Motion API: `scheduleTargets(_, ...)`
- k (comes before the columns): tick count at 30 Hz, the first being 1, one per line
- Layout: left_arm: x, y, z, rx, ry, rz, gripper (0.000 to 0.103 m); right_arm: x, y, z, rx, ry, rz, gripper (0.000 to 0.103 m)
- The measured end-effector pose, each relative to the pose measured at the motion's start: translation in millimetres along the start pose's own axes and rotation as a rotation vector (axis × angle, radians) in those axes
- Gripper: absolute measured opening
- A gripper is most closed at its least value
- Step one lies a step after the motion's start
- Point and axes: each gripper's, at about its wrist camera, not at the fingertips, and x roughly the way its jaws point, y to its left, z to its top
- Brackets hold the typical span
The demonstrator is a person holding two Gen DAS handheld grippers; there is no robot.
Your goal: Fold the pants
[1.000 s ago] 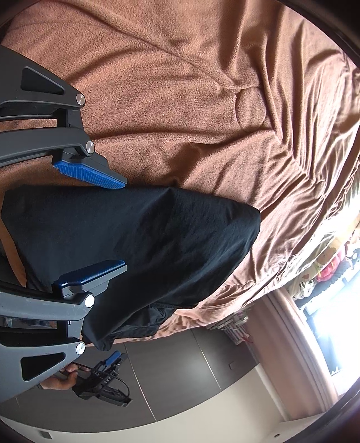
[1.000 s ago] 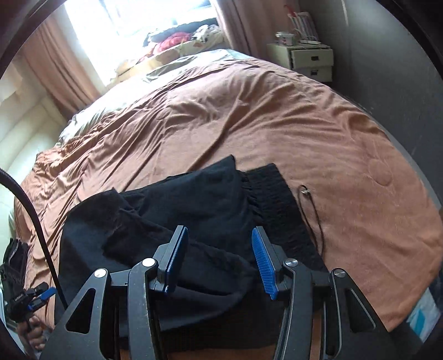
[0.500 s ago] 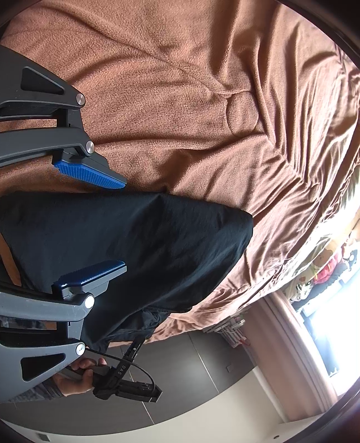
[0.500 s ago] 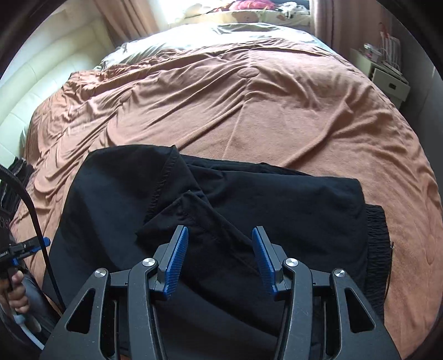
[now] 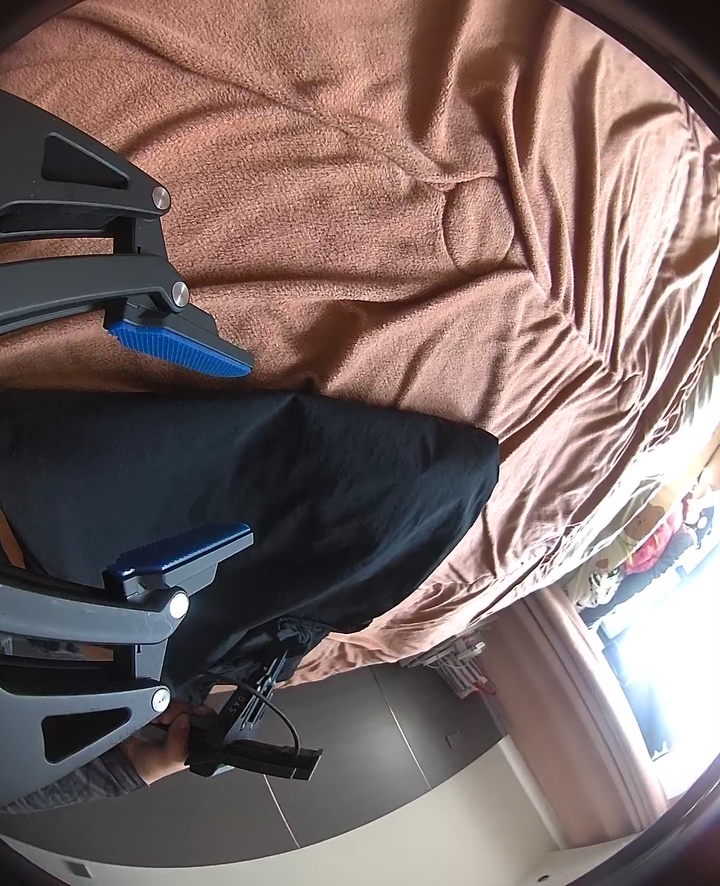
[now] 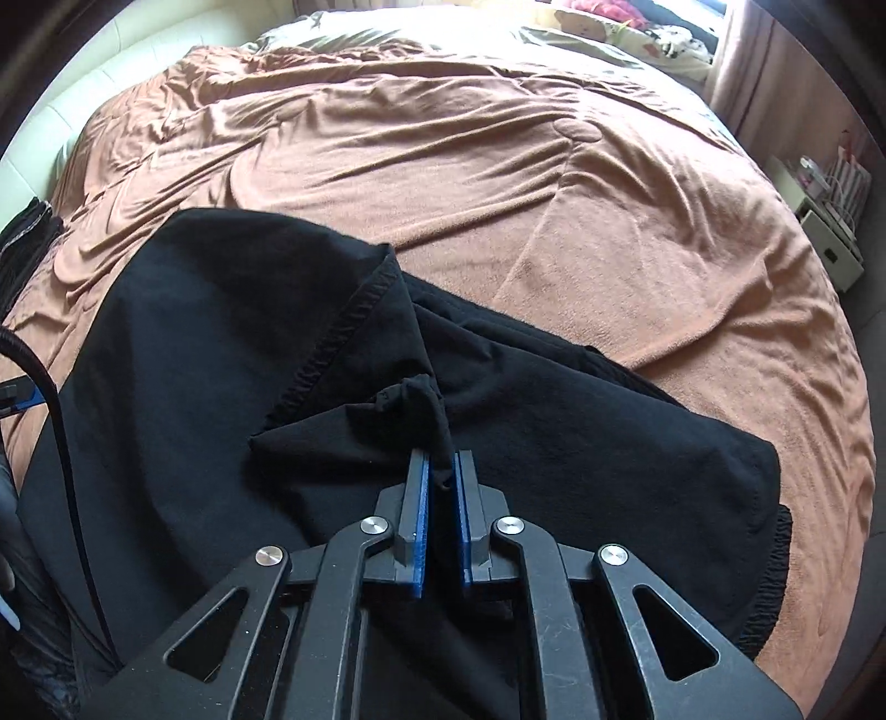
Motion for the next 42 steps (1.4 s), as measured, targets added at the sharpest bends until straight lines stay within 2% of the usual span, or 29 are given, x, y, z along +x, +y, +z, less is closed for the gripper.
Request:
scheduleTargets(5,4.2,-4.3,-1.0,0.009,0.007,-0.001,0.057,-24.7,-18.8,-7.0,0.070,-0.082,-0.024,0.002)
scheduleTargets(12,4.9,-7.3,-5.2,0.017,0.010,0.004,0.057,-59.4,-56.3,-13.1,0.214,-0.156,-0.158,0.002)
scheduleTargets(18,2.6,-6.6,-5.7,0.013,0.001,0.006,0.057,-61.8,-76.1,-16.2,0.318,-0.123,-0.277,0.001)
scheduleTargets(21,0.9,-6.4,-6.5,0.012,-0.004,0.011,0.057,-57.7,-72.9,-15.9,0.338,-0.128,-0.280,0.002)
scheduleTargets(23,0.6,-5.7,-6.9,0.013,-0.003,0.015,0.057,-50.3,-68.8,-13.6,0.330,-0.094,-0.307,0.002)
scheduleTargets(26,-0.2,-5.1,-7.7,0.012,-0.003,0.020,0.057,-42.4,-72.3,-10.5,0.336,-0.034,-0.313,0.017)
scheduleTargets(28,-1.7,-5.3,-8.2,0.011,-0.006,0.019,0.057,-43.5,-75.3,-12.1,0.343,-0.016,-0.277,0.032)
scheduleTargets(29,-2.4,-5.7,-8.4,0.012,-0.008,0.020,0.057,-45.7,-76.4,-13.7,0.347,-0.012,-0.267,0.044)
scheduleTargets(30,-3.1,-6.0,-8.7,0.012,-0.010,0.021,0.057,-48.5,-76.2,-16.6,0.347,-0.014,-0.267,0.050)
scheduleTargets(35,-3.2,-5.9,-10.7,0.010,-0.009,0.024,0.057,-59.9,-84.1,-38.4,0.373,0.014,-0.201,0.050)
scheduleTargets(38,-3.0,-5.6,-12.6,0.010,-0.005,0.028,0.057,-63.9,-89.7,-52.7,0.380,0.053,-0.216,0.050)
scheduleTargets(42,-4.4,-6.2,-14.1,0.009,-0.007,0.028,0.057,-76.4,-89.6,-72.6,0.414,0.078,-0.197,0.050)
